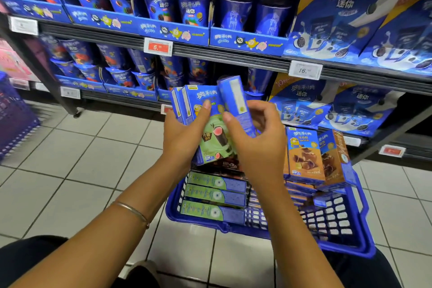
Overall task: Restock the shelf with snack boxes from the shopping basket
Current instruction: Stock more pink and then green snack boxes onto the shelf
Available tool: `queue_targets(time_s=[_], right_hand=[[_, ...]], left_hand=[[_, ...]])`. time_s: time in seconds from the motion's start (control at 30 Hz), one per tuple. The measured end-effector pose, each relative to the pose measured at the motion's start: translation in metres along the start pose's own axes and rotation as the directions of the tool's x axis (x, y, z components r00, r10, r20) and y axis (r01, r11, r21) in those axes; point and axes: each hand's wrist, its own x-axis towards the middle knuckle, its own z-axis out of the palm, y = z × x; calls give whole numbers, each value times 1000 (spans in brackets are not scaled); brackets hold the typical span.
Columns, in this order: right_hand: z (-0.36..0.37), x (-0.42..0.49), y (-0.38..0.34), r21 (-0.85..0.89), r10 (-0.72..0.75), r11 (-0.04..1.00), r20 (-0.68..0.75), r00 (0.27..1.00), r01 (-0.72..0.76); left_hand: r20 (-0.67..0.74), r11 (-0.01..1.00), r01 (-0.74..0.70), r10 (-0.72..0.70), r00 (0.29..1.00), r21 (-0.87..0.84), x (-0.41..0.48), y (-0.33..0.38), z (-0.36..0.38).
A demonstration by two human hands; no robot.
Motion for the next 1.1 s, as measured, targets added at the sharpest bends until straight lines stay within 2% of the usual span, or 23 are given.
queue_targets(time_s=[0.1, 0.2, 0.27, 0.37, 0.5, 0.67, 0.73, 0.87, 1.0, 1.1], right_hand=[[9, -8, -5, -176, -7, 984, 143, 990, 32], [5, -6, -1, -204, -33, 976, 206, 978, 75], [-1, -1, 1, -158, -42, 984, 212, 976, 77], [-6, 3, 4, -83, -19, 996, 157, 987, 32], [-7, 3, 5, 2, 190, 982, 64, 980, -191], [-4, 4, 16, 155, 274, 940, 184, 944, -303], [-1, 3, 18, 166, 322, 919, 211, 923, -358], [0, 2, 20, 211, 309, 908, 244, 919, -361], [0, 1, 23, 186, 315, 912, 251, 915, -365], [-1, 2, 25, 170, 276, 932, 244, 930, -321]], left_hand=[[-79, 999, 6, -3, 997, 39, 2, 1, -1], [-100, 993, 98, -104, 990, -61, 4, 5, -5], [-63, 983, 133, -141, 988, -124, 3, 10, -5], [-8, 984, 117, -119, 993, -133, -1, 16, -2], [9, 990, 85, -84, 996, -116, -6, 22, 1], [18, 997, 55, -54, 998, -47, -13, 26, 3], [32, 999, 36, -35, 999, -15, -14, 27, 3], [60, 997, 13, -18, 998, 70, -14, 24, 5], [61, 995, -9, 3, 998, 104, -16, 20, 4], [147, 991, -7, -13, 989, 135, -18, 24, 5]])
